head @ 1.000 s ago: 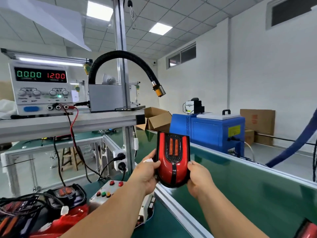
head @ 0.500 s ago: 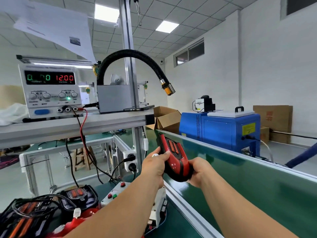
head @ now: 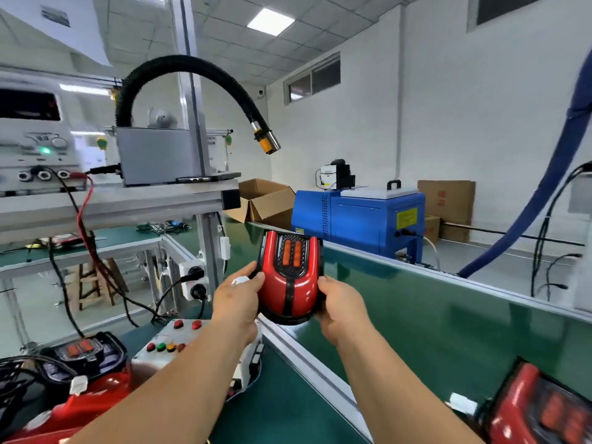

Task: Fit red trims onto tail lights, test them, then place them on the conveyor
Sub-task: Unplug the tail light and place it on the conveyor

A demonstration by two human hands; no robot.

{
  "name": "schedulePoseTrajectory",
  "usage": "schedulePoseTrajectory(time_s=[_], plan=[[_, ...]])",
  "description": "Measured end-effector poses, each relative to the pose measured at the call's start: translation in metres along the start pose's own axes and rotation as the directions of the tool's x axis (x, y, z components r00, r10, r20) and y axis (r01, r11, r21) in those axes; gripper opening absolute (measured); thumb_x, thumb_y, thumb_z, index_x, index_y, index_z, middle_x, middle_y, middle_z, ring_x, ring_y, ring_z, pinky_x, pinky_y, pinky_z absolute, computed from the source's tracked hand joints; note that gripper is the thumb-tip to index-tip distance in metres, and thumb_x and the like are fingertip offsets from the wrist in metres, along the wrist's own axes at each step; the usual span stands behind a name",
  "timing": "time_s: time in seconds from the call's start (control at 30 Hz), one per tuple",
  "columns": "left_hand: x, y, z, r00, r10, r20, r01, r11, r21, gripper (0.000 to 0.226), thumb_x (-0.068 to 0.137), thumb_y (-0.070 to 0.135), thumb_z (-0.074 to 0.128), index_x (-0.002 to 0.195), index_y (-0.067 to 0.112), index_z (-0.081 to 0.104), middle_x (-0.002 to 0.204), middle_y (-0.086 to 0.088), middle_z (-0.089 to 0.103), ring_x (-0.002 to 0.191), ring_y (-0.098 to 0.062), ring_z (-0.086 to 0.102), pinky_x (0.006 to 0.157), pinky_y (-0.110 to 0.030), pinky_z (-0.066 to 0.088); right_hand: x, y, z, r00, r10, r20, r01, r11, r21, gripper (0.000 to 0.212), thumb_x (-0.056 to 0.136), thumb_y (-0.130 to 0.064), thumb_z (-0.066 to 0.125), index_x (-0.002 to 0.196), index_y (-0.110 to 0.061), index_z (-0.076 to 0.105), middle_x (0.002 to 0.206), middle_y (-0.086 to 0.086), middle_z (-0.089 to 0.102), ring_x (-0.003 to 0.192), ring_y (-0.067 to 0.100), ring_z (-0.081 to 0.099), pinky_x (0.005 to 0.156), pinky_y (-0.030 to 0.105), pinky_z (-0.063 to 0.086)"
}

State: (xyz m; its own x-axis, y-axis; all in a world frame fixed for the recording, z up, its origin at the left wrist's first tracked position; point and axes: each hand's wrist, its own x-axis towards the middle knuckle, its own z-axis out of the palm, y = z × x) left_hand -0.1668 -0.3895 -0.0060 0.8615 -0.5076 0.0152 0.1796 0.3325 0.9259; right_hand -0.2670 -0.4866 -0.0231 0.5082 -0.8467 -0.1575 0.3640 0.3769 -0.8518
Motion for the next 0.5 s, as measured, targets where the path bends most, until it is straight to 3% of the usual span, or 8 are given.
schedulePoseTrajectory(time_s=[0.07,0.17,0.23,0.33,0.5], plan=[[-0.015,-0.007,0.013,0.999,0.018,0.04,-0.017,1.0,-0.01,0.022,0.091,0.004,0.065,0.103,0.022,0.069,0.101,-0.007,0.071,0.08,-0.014,0.067,0.082,-0.034,0.055,-0.017,-0.007,-0.021,0.996,-0.081,-0.03,0.081,0.997,-0.008,0.03,0.097,-0.003,0.05,0.084,-0.011,0.076,0.085,0.003,0.075,0.08,0.017,0.068,0.074,0.032,0.056],[-0.041,-0.017,0.037,0.99,0.042,0.133,-0.037,0.999,-0.039,0.021,0.089,0.005,0.068,0.099,0.024,0.069,0.095,-0.003,0.072,0.075,-0.011,0.069,0.082,-0.033,0.054,-0.043,-0.02,-0.056,0.973,-0.205,-0.11,0.199,0.978,-0.062,0.025,0.097,-0.01,0.055,0.116,-0.008,0.071,0.111,0.005,0.073,0.106,0.018,0.066,0.103,0.04,0.048],[-0.061,-0.023,0.054,0.981,0.048,0.19,-0.04,0.998,-0.042,0.023,0.089,0.006,0.069,0.104,0.023,0.068,0.088,0.0,0.071,0.065,-0.005,0.066,0.077,-0.029,0.053,-0.058,-0.029,-0.08,0.954,-0.248,-0.17,0.237,0.968,-0.086,0.031,0.097,-0.013,0.056,0.125,-0.006,0.065,0.117,0.004,0.071,0.111,0.019,0.064,0.107,0.041,0.046],[-0.09,-0.034,0.075,0.962,0.009,0.271,-0.001,1.0,-0.03,0.024,0.089,0.007,0.069,0.11,0.018,0.069,0.092,-0.005,0.071,0.076,-0.016,0.064,0.084,-0.037,0.051,-0.081,-0.042,-0.115,0.92,-0.302,-0.249,0.275,0.952,-0.138,0.032,0.097,-0.014,0.058,0.127,-0.006,0.064,0.119,0.004,0.07,0.113,0.02,0.063,0.108,0.043,0.045],[-0.135,-0.058,0.104,0.915,-0.056,0.399,0.064,0.998,-0.009,0.016,0.088,0.009,0.07,0.097,0.022,0.072,0.091,-0.005,0.074,0.079,-0.019,0.064,0.08,-0.036,0.049,-0.124,-0.059,-0.173,0.861,-0.378,-0.339,0.325,0.924,-0.203,0.032,0.097,-0.014,0.058,0.126,-0.002,0.064,0.12,0.007,0.07,0.114,0.023,0.063,0.106,0.045,0.046]])
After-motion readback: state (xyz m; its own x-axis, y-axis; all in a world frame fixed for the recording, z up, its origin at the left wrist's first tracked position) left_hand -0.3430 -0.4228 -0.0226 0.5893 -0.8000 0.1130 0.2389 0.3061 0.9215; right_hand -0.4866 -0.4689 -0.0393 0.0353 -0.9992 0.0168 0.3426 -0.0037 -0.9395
